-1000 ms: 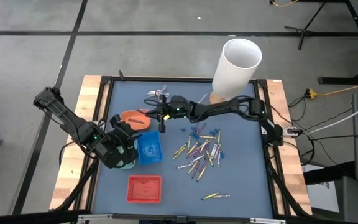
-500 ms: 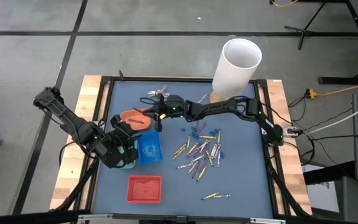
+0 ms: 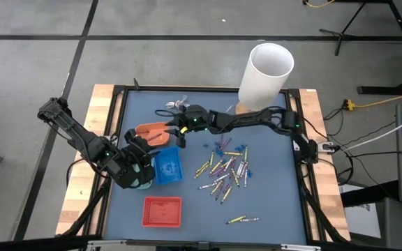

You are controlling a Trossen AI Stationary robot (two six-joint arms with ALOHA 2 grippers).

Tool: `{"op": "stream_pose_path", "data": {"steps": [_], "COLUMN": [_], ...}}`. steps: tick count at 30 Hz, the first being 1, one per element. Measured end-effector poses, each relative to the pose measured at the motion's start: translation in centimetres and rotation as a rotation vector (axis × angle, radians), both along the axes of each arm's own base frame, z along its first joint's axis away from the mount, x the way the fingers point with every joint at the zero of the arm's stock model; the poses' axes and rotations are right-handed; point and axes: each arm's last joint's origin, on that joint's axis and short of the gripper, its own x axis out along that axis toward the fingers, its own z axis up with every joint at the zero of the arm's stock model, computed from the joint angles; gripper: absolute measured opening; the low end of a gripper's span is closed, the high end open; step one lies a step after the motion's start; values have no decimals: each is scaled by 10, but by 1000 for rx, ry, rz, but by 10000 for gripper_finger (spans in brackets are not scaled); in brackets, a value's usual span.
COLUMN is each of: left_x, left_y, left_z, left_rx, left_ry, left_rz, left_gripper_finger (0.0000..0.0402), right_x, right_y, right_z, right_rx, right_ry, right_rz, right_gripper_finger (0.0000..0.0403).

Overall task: Sort crayons
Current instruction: Put the green crayon into the blue green bin

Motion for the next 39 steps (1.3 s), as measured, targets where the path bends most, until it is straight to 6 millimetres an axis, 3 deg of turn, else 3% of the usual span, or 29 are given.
{"op": "stream_pose_path", "data": {"steps": [6,12,20,25,29,34,39], "left_x": [12,40,87,118,140,162,174], "left_y": [6,18,45,60,65,66,65], "left_z": [-1,-4,-17,-38,-60,-94,-127], "left_rx": [-5,-26,-128,-211,-255,-300,-303], "left_ry": [13,31,18,50,82,151,239], "left_rz": [-1,-47,-102,-162,-229,-256,-244], "left_gripper_finger": [72,104,135,134,133,133,133], "right_x": [-39,-98,-179,-214,-228,-231,-229], "right_y": [5,15,26,32,35,35,35], "right_z": [62,130,186,202,201,190,159], "right_rx": [-103,-145,-143,-109,-75,-46,-31], "right_ry": [129,217,303,341,411,493,586], "right_rz": [46,22,-6,-20,-28,-34,-29], "right_gripper_finger": [129,129,129,129,129,129,129]}}
